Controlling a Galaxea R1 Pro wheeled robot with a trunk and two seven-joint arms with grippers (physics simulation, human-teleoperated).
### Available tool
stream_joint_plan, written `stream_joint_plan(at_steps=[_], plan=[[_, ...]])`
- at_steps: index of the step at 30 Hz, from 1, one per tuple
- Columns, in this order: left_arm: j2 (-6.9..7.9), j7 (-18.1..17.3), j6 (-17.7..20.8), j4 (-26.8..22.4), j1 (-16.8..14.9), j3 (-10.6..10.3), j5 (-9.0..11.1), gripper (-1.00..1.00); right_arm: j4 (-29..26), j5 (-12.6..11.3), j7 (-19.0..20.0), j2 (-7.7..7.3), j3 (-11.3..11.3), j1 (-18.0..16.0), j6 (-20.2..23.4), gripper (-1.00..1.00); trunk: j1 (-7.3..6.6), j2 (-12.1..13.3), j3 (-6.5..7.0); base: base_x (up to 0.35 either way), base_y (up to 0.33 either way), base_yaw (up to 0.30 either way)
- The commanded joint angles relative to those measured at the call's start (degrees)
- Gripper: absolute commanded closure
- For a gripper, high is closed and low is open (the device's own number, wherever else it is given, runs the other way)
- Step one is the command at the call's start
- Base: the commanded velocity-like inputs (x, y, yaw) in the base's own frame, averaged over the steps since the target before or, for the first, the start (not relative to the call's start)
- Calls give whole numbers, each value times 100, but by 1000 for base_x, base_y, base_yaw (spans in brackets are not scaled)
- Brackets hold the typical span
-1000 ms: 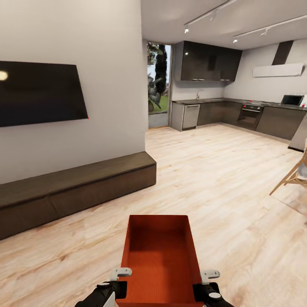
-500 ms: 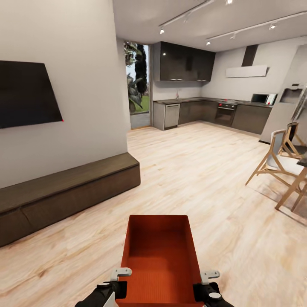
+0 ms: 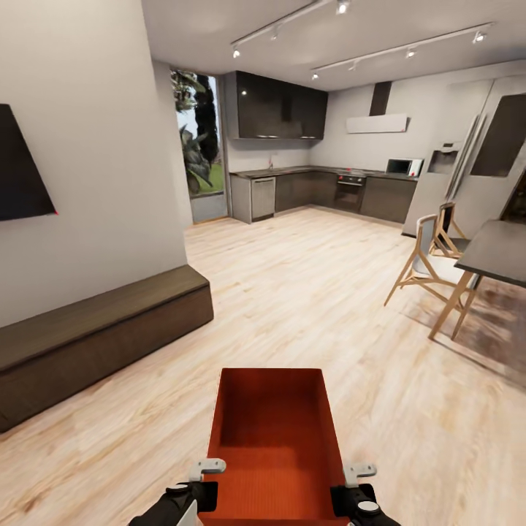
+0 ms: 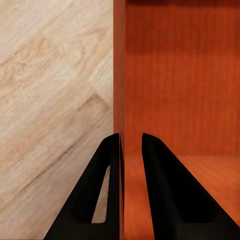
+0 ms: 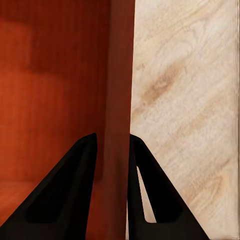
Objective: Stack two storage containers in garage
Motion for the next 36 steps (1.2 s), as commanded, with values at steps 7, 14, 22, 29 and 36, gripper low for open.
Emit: stream_joint_plan(at_steps=[7, 14, 22, 29, 36], plan=[[-1, 56, -9, -36, -2, 56, -78, 100, 66, -133, -69, 0, -12, -5, -31, 100, 0, -3, -5, 0, 0, -284], [-1, 56, -9, -37, -2, 56, -78, 100, 66, -133, -71, 0, -12, -5, -31, 100, 0, -3, -5, 0, 0, -284], [-1, 54, -9, -52, -2, 28, -78, 100, 66, -133, -72, 0, -12, -5, -31, 100, 0, -3, -5, 0, 0, -284], [-1, 56, -7, -54, -2, 4, -78, 100, 66, -133, -73, 0, -12, -5, -31, 100, 0, -3, -5, 0, 0, -284], [-1, 56, 0, -54, -2, 12, -78, 100, 66, -133, -73, 0, -12, -5, -31, 100, 0, -3, -5, 0, 0, -284]])
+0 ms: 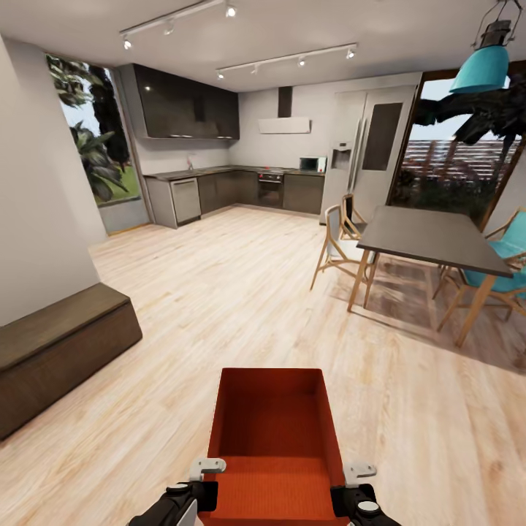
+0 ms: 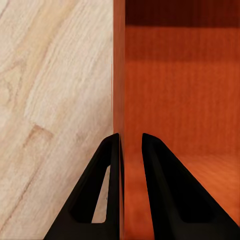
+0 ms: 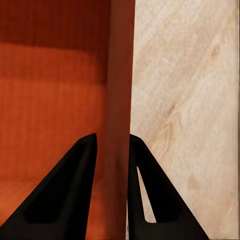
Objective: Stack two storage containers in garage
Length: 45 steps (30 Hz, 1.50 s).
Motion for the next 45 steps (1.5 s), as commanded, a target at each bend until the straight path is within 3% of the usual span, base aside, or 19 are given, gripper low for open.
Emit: stream_joint_plan(at_steps=[1, 45], plan=[[-1, 56, -26, -35, -2, 22, -69, 100, 60, -139, -83, 0, 7, -5, -31, 100, 0, -3, -5, 0, 0, -284], [-10, 55, -3, -35, -2, 14, -69, 100, 60, -139, -85, 0, 4, -5, -31, 100, 0, -3, -5, 0, 0, -284]])
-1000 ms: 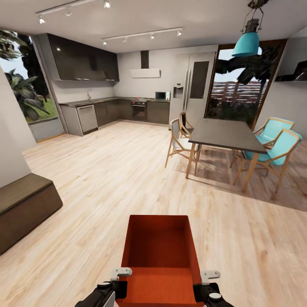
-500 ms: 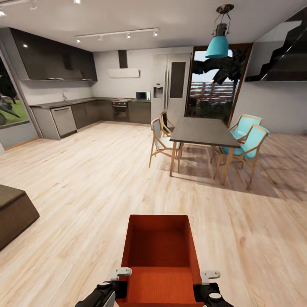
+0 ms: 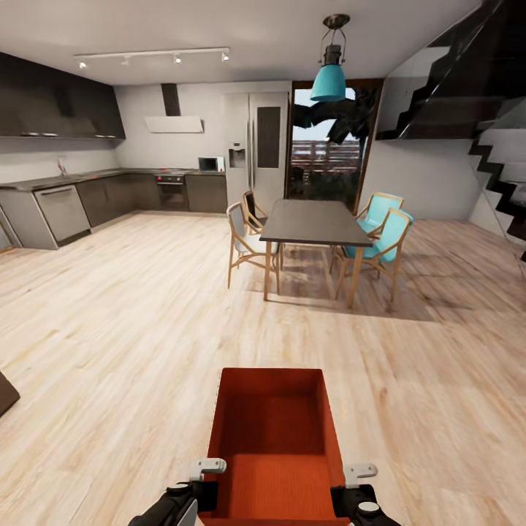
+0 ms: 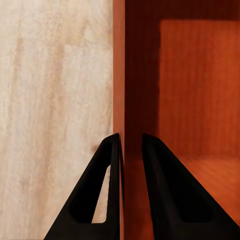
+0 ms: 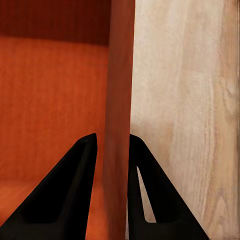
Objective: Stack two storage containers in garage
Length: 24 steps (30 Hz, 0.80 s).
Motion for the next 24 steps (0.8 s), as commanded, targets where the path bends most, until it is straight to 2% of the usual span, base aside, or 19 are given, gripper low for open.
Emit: stream_joint_plan(at_steps=[1, 22, 24], plan=[[-2, 54, 5, -32, -2, 2, -44, 100, 34, -146, -101, 0, 17, -4, -10, 100, 0, -3, -5, 0, 0, -284], [7, 45, 46, -29, -2, 39, -44, 100, 34, -146, -101, 0, 15, -4, -10, 100, -440, 799, 354, 0, 0, -284], [7, 45, 45, -31, -2, 41, -44, 100, 34, -146, -101, 0, 14, -4, -10, 100, -440, 799, 354, 0, 0, -284]])
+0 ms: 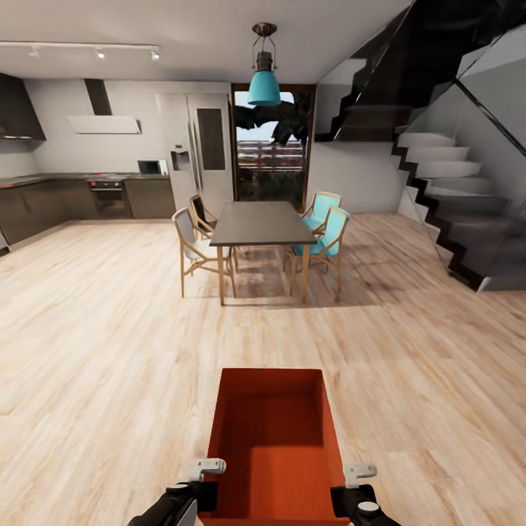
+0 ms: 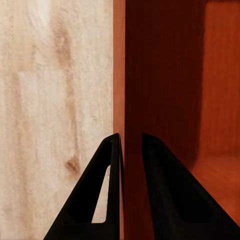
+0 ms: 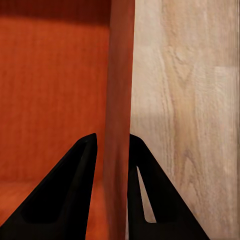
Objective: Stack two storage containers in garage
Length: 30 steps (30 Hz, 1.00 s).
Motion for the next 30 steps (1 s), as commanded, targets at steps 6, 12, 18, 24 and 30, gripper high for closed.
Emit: stream_joint_plan(at_steps=[6, 12, 18, 24, 30], plan=[[-4, 61, 5, -36, -2, 28, -50, 100, 46, -117, -95, -1, -6, -5, -31, 100, 0, -3, -5, 0, 0, -284], [-2, 55, 4, -34, -2, 16, -50, 100, 46, -117, -95, -1, -6, -5, -31, 100, 0, -3, -5, 0, 0, -284], [-1, 55, -13, -32, -2, 3, -50, 100, 46, -117, -95, -1, -9, -5, -31, 100, 0, -3, -5, 0, 0, -284], [0, 55, 4, -32, -2, -7, -50, 100, 46, -117, -95, -1, -10, -5, -31, 100, 0, -3, -5, 0, 0, -284], [-1, 55, -20, -32, -2, -5, -50, 100, 46, -117, -95, -1, -9, -5, -31, 100, 0, -3, -5, 0, 0, -284]])
